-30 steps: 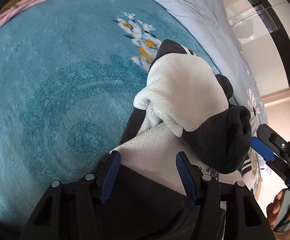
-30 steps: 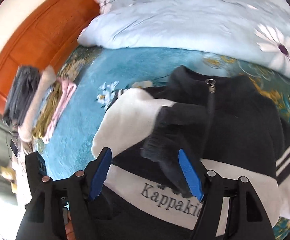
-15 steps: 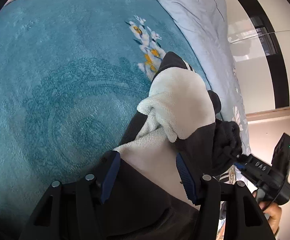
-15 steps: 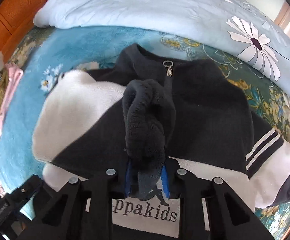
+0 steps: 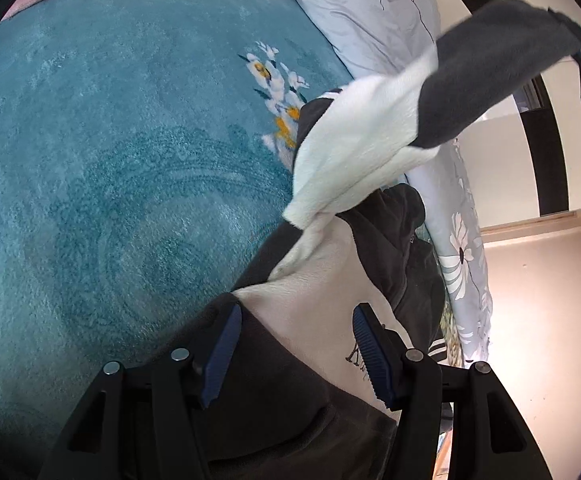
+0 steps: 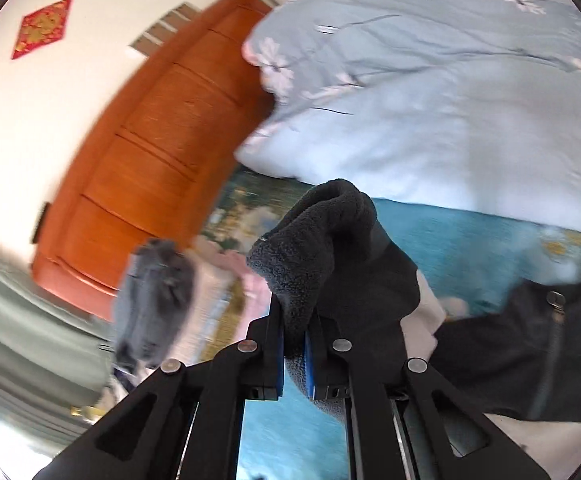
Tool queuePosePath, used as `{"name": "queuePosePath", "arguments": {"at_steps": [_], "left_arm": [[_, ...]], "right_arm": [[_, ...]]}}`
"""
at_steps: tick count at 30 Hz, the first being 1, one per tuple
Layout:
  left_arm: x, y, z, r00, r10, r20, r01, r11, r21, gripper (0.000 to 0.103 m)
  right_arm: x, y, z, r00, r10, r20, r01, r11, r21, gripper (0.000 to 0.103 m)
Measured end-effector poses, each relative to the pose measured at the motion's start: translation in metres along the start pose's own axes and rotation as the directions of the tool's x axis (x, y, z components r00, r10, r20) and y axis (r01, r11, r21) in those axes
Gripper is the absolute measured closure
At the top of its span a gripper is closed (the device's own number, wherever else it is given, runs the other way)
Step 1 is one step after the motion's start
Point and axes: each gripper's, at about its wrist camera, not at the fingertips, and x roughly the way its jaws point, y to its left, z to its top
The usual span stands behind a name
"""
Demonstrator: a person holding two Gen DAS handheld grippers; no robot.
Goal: Fold clothes
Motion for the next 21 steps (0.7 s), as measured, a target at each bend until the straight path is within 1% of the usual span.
{"name": "queuePosePath", "arguments": {"at_steps": [2, 5, 8, 11, 13, 15, 17, 19, 21], "left_arm": [[-0.001, 0.002, 0.0, 1.0, -0.002, 0.0, 0.002, 1.0, -0.014, 0.041], [0.001, 0.005, 0.001, 1.0, 0.004, -0.003, -0.004, 1.0, -0.027, 0.041], [0.0, 0.01, 0.002, 1.0, -0.002, 0.002, 0.002, 0.999, -0.05, 0.041], [-0.003, 0.016, 0.004, 1.0, -0.011, 0.01, 0.011, 0.997, -0.076, 0.041], [-0.005, 0.021, 0.004, 1.0, -0.023, 0.01, 0.023, 0.995, -0.097, 0.041], [-0.005, 0.023, 0.005, 0.999, -0.045, 0.008, 0.045, 0.992, -0.116, 0.041], [-0.006, 0.024, 0.005, 0.998, -0.062, 0.004, 0.062, 0.991, -0.118, 0.041], [-0.006, 0.022, 0.004, 0.998, -0.065, -0.004, 0.065, 0.993, -0.101, 0.041], [-0.004, 0.015, 0.002, 0.998, -0.063, -0.013, 0.062, 0.995, -0.083, 0.041]], "right_arm": [[0.013, 0.028, 0.006, 0.999, 0.038, -0.001, -0.038, 0.998, -0.053, 0.095], [0.034, 0.053, 0.009, 0.998, 0.053, -0.032, -0.056, 0.994, -0.095, 0.095], [0.06, 0.067, 0.006, 0.996, 0.043, -0.076, -0.051, 0.993, -0.105, 0.095], [0.061, 0.069, 0.002, 0.996, 0.057, -0.069, -0.063, 0.993, -0.095, 0.095], [0.048, 0.061, -0.001, 0.998, 0.038, -0.046, -0.043, 0.992, -0.117, 0.095], [0.02, 0.047, -0.003, 1.0, -0.013, 0.006, 0.014, 0.987, -0.161, 0.095], [-0.016, 0.021, -0.007, 0.995, -0.069, 0.072, 0.081, 0.982, -0.17, 0.095], [-0.054, -0.018, -0.015, 0.982, -0.13, 0.134, 0.147, 0.981, -0.127, 0.095], [-0.09, -0.063, -0.028, 0.964, -0.198, 0.179, 0.21, 0.976, -0.053, 0.095]]}}
